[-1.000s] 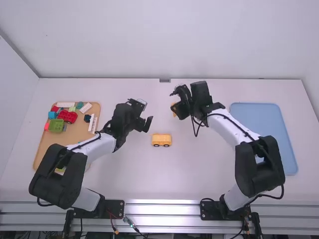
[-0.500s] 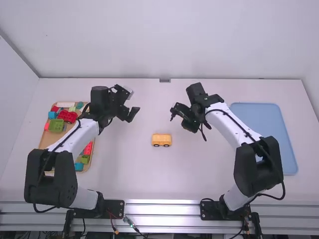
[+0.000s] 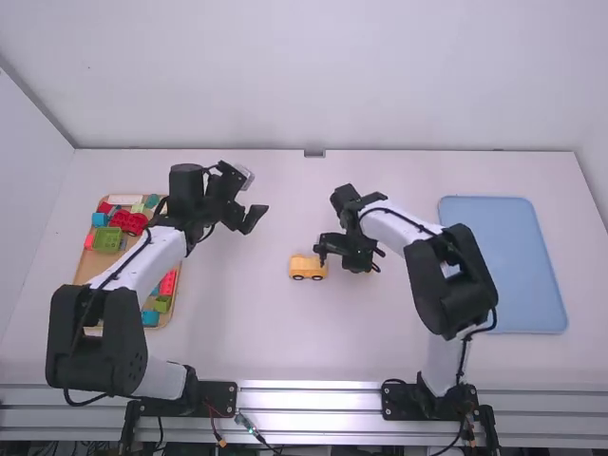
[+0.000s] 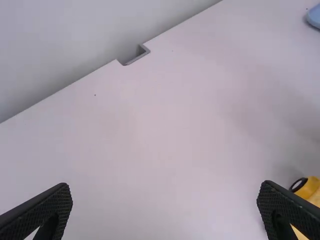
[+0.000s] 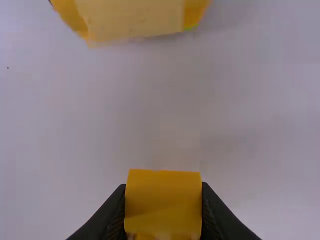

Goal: Assemble lego blocks to make yellow taxi

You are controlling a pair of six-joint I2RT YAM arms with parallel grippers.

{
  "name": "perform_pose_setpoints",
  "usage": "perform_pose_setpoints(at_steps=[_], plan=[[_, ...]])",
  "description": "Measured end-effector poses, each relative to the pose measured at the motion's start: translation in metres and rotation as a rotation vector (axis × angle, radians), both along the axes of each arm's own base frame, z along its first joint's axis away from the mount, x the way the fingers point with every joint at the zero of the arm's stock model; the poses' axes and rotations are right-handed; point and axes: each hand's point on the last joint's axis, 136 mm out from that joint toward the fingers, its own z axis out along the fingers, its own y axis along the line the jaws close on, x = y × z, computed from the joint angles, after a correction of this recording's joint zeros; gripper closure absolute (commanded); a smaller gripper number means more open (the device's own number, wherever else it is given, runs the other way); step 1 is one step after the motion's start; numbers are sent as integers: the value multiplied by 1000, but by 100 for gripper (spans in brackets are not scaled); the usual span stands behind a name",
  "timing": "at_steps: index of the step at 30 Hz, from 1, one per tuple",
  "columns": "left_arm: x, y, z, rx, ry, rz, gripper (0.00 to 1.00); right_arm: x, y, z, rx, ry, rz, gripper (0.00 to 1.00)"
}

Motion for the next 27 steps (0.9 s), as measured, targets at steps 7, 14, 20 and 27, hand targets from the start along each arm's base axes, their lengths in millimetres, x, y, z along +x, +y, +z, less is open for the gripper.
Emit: perform_pose_setpoints(at_steps=[7, 14, 20, 27], plan=[[0, 0, 1, 0, -2, -1, 1, -4, 5, -3, 32, 26, 49, 64], [0, 0, 1, 0, -3, -1, 1, -3, 7, -26, 29, 53, 54, 64], [0, 0, 0, 2, -4, -2, 1, 0, 7, -27, 24, 45, 52, 1], [0, 0, 1, 2, -4, -3, 1, 3, 9, -22, 28, 41, 51, 1]])
